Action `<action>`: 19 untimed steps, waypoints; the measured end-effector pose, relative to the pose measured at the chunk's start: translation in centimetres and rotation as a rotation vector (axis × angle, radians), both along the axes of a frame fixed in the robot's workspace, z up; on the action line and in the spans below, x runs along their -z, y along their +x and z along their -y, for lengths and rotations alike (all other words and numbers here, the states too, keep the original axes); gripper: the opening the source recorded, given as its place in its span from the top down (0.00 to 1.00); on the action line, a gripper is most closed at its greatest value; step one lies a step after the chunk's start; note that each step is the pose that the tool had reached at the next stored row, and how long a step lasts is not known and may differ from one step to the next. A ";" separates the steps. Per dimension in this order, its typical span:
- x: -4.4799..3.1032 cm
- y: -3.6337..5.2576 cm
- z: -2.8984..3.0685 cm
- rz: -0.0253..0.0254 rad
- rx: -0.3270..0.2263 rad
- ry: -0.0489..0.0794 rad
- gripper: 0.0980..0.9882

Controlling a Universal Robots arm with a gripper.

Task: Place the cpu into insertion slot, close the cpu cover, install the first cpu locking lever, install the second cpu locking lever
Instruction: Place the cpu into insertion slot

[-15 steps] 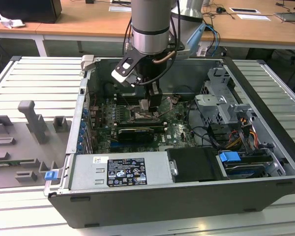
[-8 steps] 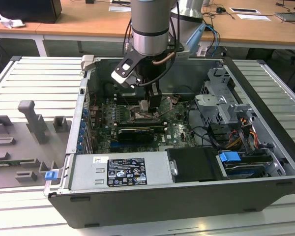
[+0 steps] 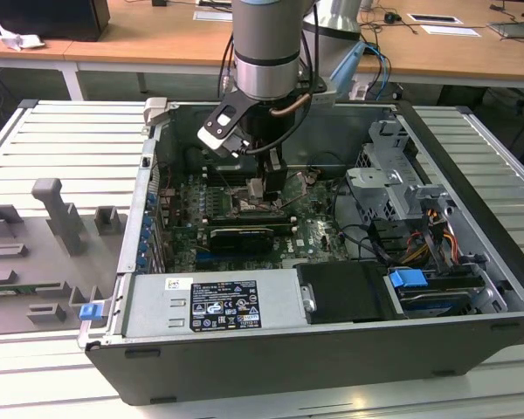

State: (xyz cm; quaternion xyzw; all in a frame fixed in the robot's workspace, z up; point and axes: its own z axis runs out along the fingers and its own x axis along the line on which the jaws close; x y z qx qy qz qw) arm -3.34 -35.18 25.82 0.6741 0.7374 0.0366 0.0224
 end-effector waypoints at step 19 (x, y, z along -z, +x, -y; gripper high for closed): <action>0.71 -0.21 -0.83 0.0000 0.013 0.000 0.51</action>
